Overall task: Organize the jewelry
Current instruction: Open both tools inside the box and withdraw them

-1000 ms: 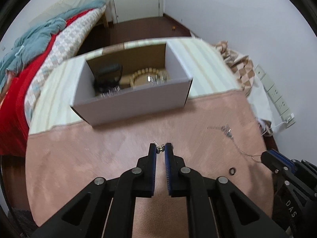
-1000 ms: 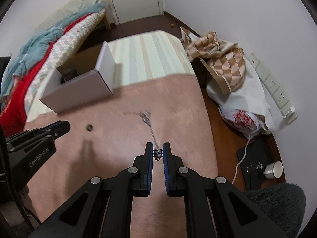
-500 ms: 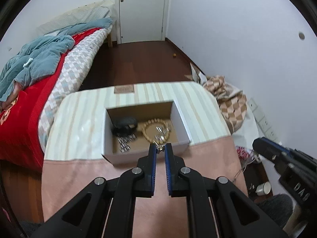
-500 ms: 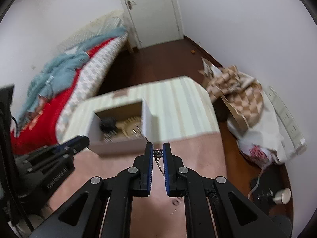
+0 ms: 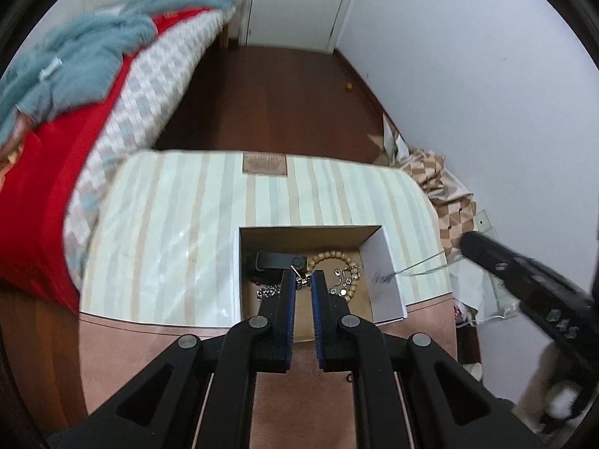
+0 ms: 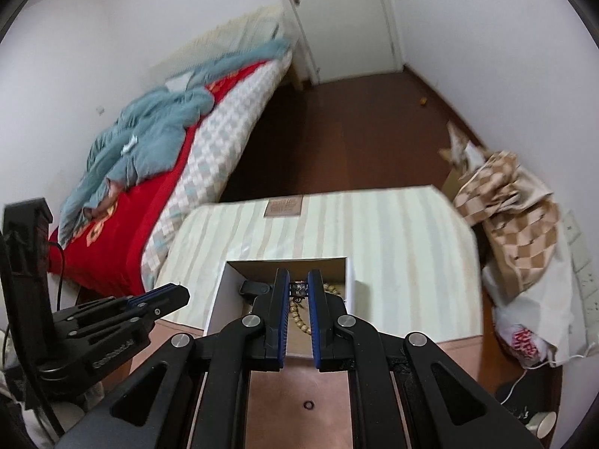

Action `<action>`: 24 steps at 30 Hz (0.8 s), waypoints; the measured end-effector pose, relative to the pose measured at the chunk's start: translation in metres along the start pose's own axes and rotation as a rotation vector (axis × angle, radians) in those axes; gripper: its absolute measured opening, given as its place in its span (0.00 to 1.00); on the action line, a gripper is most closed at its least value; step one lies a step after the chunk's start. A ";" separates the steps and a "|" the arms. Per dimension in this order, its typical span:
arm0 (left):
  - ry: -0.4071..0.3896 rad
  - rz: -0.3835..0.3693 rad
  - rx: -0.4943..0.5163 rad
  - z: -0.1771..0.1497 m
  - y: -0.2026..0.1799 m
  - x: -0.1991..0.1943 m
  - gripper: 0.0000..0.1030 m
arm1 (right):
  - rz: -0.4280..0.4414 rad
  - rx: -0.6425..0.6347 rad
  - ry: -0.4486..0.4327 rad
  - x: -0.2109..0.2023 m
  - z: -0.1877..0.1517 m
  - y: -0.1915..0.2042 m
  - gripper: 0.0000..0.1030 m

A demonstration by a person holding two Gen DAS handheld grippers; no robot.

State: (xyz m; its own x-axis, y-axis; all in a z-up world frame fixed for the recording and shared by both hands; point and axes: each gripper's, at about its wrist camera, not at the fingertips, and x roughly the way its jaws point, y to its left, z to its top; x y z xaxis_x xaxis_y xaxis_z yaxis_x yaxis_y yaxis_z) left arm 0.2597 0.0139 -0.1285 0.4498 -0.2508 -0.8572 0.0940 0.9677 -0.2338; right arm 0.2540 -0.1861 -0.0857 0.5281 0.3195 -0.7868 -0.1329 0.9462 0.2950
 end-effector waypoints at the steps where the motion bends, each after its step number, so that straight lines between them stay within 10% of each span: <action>1: 0.018 -0.004 -0.013 0.003 0.003 0.008 0.06 | 0.007 0.001 0.026 0.013 0.003 -0.001 0.10; 15: 0.135 -0.044 -0.063 0.040 -0.006 0.064 0.11 | 0.073 0.035 0.242 0.105 0.008 -0.025 0.11; 19: 0.081 0.026 -0.061 0.045 0.002 0.055 0.69 | 0.062 0.034 0.247 0.101 0.008 -0.031 0.29; 24: 0.017 0.136 -0.032 0.038 0.010 0.042 0.81 | 0.032 0.022 0.232 0.086 0.006 -0.033 0.57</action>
State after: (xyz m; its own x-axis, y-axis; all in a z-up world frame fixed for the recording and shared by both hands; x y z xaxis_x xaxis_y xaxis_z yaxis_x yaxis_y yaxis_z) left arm 0.3130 0.0138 -0.1491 0.4411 -0.1185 -0.8896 0.0045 0.9915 -0.1298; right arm 0.3087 -0.1900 -0.1596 0.3163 0.3545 -0.8799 -0.1264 0.9350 0.3313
